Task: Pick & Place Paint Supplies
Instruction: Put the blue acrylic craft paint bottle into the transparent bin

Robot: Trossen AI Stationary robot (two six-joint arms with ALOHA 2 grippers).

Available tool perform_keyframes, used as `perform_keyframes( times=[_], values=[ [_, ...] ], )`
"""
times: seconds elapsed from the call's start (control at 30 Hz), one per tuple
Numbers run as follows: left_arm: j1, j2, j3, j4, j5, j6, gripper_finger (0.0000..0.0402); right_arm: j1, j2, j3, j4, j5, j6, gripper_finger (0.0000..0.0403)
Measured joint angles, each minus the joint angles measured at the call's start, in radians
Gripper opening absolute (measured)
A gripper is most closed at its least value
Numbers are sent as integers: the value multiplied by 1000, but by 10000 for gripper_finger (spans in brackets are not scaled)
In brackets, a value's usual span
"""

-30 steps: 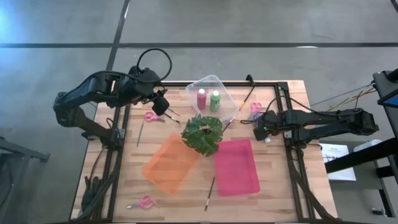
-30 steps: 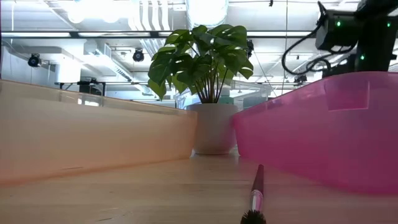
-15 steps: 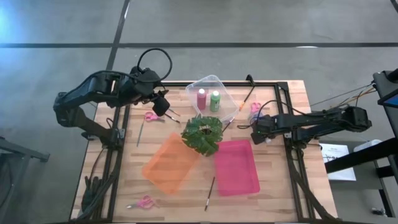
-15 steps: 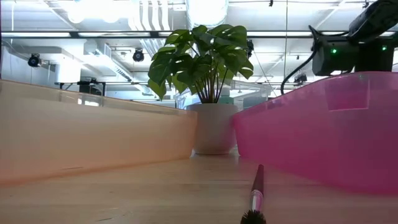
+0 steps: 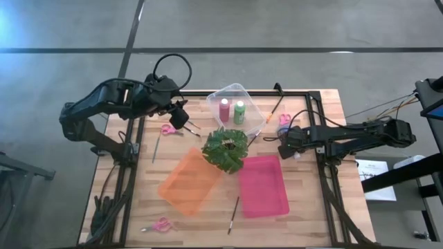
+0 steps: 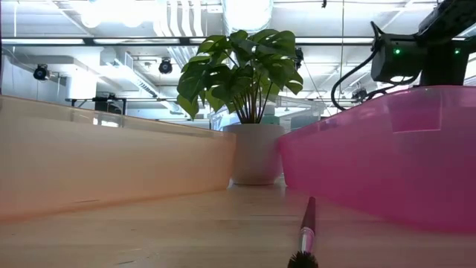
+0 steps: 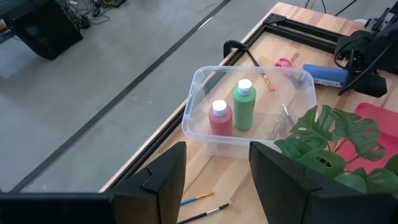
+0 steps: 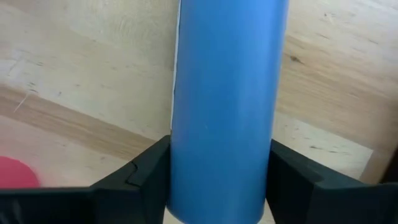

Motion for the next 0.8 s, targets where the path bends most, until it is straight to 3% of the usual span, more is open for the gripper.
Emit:
perform_keyframes(
  times=[0.13,0.43,0.8],
  values=[
    [0,0,0,0,0,0,181,0,0,0,4,-4,-6,200],
    [0,0,0,0,0,4,181,-3,9,-1,50,-2,42,291],
    [0,0,0,3,11,7,181,-144,104,-1,142,9,-11,299]
  ],
)
